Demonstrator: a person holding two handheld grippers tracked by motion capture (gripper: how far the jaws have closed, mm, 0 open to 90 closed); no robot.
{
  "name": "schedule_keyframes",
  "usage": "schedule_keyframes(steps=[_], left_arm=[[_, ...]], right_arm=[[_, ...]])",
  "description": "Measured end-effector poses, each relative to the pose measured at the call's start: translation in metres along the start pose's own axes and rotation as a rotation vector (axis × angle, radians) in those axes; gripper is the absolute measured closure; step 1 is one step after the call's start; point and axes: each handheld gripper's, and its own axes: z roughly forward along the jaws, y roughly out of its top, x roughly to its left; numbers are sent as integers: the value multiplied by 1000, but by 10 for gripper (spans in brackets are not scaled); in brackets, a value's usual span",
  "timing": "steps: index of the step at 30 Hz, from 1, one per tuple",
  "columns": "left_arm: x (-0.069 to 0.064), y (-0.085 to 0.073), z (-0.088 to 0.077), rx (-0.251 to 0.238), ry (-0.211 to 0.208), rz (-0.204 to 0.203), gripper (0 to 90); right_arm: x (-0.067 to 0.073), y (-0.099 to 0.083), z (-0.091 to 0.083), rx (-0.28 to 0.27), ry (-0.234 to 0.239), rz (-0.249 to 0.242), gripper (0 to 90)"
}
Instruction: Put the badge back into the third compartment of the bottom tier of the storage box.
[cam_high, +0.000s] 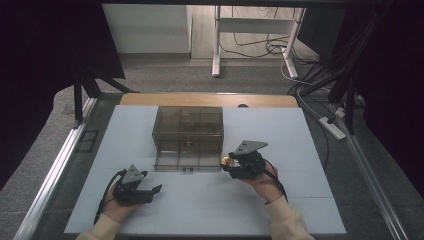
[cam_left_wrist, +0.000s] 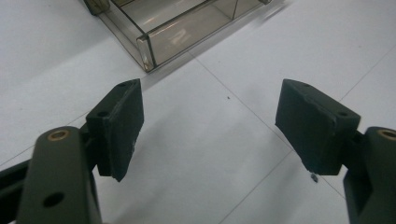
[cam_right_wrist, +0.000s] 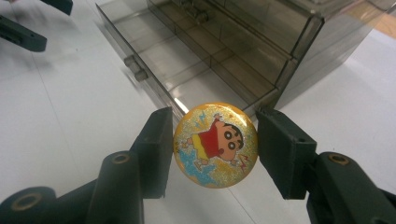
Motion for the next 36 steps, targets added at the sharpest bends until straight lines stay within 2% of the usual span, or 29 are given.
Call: schedule_keyframes(steps=[6, 18, 36], left_arm=[[0, 0, 0, 1, 0, 1, 246], [0, 0, 0, 0, 1, 3, 246], [-1, 0, 1, 3, 0, 7, 245]], right_arm=[[2, 2, -2, -31, 9, 6, 469], [3, 4, -2, -65, -4, 9, 469], [10, 13, 6, -86, 0, -1, 469]])
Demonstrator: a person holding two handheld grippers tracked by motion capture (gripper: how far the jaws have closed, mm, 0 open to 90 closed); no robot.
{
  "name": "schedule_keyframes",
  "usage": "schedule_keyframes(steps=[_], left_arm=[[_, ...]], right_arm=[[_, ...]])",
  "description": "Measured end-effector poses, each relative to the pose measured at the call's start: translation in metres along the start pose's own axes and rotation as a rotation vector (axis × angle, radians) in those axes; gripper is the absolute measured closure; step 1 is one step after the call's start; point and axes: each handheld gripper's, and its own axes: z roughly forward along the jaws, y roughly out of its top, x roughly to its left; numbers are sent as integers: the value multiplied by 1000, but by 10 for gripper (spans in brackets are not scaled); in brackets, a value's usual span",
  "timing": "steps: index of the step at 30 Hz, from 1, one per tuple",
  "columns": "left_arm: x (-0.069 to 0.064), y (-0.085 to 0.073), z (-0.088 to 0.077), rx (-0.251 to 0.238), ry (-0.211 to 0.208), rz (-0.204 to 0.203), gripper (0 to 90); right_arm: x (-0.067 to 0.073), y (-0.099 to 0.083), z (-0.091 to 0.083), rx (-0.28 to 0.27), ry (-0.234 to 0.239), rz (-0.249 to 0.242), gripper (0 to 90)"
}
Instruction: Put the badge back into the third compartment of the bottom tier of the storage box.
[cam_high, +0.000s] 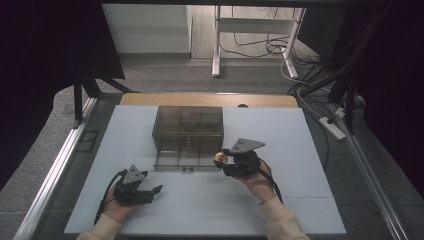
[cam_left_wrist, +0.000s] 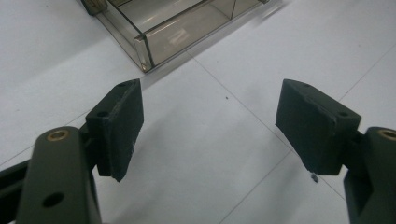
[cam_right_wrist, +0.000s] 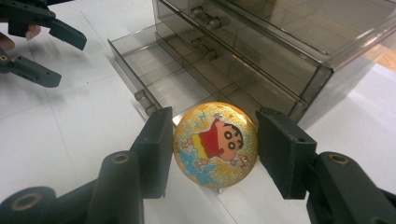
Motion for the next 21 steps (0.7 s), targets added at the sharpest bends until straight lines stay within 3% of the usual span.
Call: schedule_keyframes(steps=[21], left_arm=[[-1, 0, 2, 5, -3, 2, 244]], right_arm=[[7, 13, 26, -3, 30, -11, 469]])
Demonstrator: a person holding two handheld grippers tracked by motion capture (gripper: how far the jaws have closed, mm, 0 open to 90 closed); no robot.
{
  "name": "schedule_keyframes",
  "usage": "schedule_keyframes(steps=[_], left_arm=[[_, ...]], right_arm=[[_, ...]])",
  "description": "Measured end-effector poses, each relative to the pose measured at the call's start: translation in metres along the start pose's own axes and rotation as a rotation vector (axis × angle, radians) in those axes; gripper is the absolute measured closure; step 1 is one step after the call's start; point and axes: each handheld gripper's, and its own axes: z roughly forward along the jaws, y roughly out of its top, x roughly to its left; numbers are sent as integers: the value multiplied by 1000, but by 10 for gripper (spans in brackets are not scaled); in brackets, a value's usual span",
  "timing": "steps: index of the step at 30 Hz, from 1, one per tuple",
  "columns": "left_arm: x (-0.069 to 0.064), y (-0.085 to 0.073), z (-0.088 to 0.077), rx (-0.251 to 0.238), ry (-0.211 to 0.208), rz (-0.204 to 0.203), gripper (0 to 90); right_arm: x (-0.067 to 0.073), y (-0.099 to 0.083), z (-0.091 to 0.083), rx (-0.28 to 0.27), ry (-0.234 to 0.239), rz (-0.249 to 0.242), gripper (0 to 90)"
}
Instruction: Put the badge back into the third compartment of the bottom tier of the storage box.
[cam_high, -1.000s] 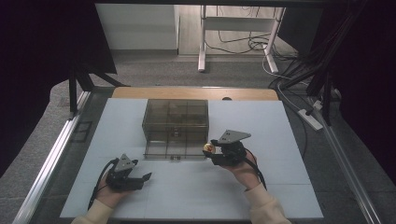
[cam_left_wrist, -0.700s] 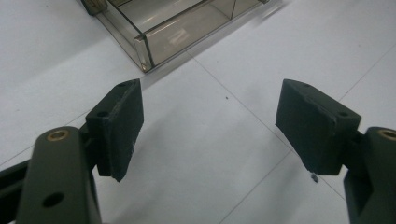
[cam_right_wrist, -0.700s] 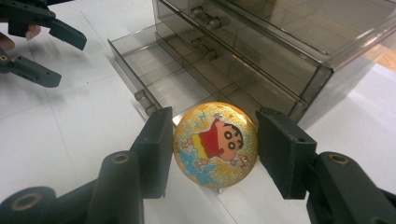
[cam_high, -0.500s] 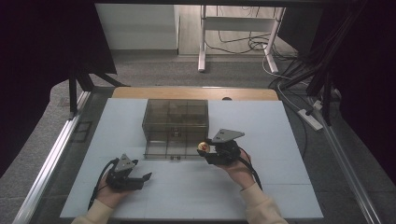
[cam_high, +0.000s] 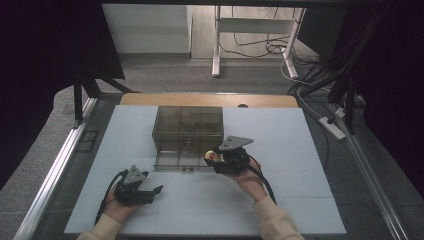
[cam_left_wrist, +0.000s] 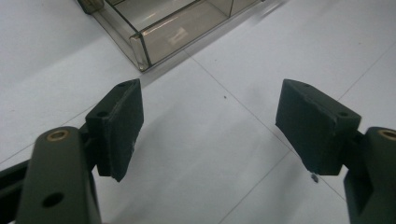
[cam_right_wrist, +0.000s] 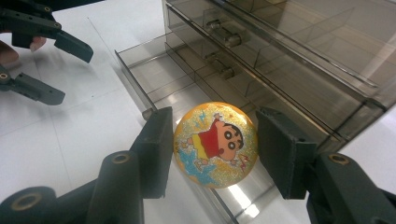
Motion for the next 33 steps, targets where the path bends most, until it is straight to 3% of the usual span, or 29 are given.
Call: schedule_keyframes(steps=[9, 16, 30, 33], left_arm=[[0, 0, 0, -1, -2, 1, 244], [1, 0, 0, -2, -3, 1, 244], [0, 0, 0, -4, 2, 2, 243], [0, 0, -1, -6, 3, 0, 243]], right_arm=[[-2, 1, 17, 10, 0, 0, 469], [-9, -6, 30, 57, -23, 2, 468], [-14, -11, 34, 67, -49, 28, 463], [-15, -12, 35, 70, -50, 34, 387]])
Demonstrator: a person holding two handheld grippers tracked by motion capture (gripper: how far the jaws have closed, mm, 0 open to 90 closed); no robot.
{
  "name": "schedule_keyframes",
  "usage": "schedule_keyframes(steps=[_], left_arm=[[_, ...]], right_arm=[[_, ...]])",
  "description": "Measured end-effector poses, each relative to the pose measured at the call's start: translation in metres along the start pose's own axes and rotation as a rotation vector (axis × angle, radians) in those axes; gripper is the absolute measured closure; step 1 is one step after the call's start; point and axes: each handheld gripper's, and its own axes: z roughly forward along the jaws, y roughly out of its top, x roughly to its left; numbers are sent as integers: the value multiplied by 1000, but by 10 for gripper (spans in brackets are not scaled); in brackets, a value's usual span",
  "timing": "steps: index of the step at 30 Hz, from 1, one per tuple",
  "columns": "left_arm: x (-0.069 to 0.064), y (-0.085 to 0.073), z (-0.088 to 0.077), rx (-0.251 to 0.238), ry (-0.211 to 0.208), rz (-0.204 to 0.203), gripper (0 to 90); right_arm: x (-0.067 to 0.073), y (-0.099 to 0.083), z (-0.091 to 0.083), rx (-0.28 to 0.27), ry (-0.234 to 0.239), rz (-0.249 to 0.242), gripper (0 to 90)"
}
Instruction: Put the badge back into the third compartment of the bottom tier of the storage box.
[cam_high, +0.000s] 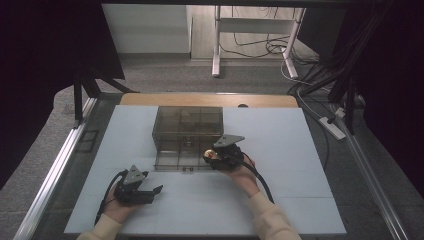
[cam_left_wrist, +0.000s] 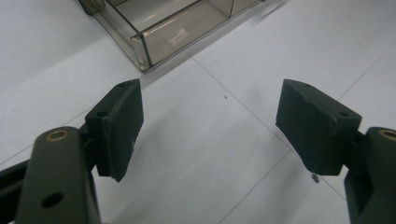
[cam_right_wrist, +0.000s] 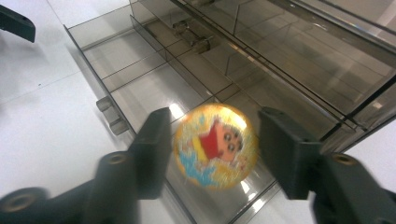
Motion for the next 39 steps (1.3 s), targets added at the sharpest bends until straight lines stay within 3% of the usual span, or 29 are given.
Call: schedule_keyframes(steps=[22, 31, 39], left_arm=[[0, 0, -1, -3, -3, 2, 243], [1, 0, -1, -6, -5, -4, 242], [1, 1, -1, -7, -5, -4, 241]], right_arm=[[-5, -8, -25, -43, 5, 22, 340], [-9, -22, -38, -34, 3, 13, 331], [-13, -42, -60, -20, -33, 16, 331]])
